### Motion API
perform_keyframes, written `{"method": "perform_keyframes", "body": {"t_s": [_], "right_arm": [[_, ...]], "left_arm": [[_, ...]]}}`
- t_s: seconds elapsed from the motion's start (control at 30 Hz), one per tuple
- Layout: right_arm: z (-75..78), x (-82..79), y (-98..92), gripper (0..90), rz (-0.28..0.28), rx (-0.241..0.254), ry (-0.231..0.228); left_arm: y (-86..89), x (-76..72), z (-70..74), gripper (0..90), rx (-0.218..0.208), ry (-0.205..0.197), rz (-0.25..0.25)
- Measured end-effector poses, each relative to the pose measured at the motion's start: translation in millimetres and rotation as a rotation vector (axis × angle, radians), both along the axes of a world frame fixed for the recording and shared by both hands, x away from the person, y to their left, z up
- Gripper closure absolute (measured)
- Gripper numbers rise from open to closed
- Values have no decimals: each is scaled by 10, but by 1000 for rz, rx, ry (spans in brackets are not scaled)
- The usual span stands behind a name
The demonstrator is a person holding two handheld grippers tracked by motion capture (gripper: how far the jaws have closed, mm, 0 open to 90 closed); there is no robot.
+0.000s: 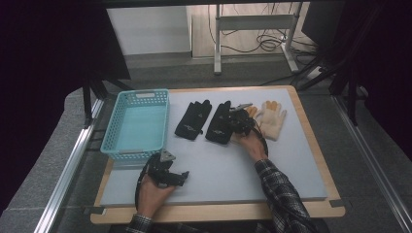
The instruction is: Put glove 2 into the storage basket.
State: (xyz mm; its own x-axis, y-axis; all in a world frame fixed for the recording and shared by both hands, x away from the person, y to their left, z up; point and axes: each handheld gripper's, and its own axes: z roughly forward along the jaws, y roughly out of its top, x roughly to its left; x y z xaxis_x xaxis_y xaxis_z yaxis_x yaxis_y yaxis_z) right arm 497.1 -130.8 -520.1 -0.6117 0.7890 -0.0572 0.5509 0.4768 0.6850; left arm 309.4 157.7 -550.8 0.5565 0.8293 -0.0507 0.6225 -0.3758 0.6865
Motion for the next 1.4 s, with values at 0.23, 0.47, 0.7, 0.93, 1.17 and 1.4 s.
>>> {"method": "perform_keyframes", "body": {"t_s": [0.23,0.47,0.7,0.93,1.17,1.4], "right_arm": [[120,-80,-9,877,37,64,-1],[320,-296,51,877,109,95,-7],[462,-494,0,878,157,147,13],[674,-770,-127,878,201,159,12],[956,-978,-331,878,207,108,-6],[792,-1008,-287,877,193,-24,23]], "left_arm": [[1,0,0,3,0,1,0],[3,0,2,3,5,1,-2],[1,-1,1,3,1,1,0],[0,-1,0,3,0,-1,1],[-5,-1,-4,3,-7,-5,6],[-3,-1,-3,3,-4,-4,4]]}}
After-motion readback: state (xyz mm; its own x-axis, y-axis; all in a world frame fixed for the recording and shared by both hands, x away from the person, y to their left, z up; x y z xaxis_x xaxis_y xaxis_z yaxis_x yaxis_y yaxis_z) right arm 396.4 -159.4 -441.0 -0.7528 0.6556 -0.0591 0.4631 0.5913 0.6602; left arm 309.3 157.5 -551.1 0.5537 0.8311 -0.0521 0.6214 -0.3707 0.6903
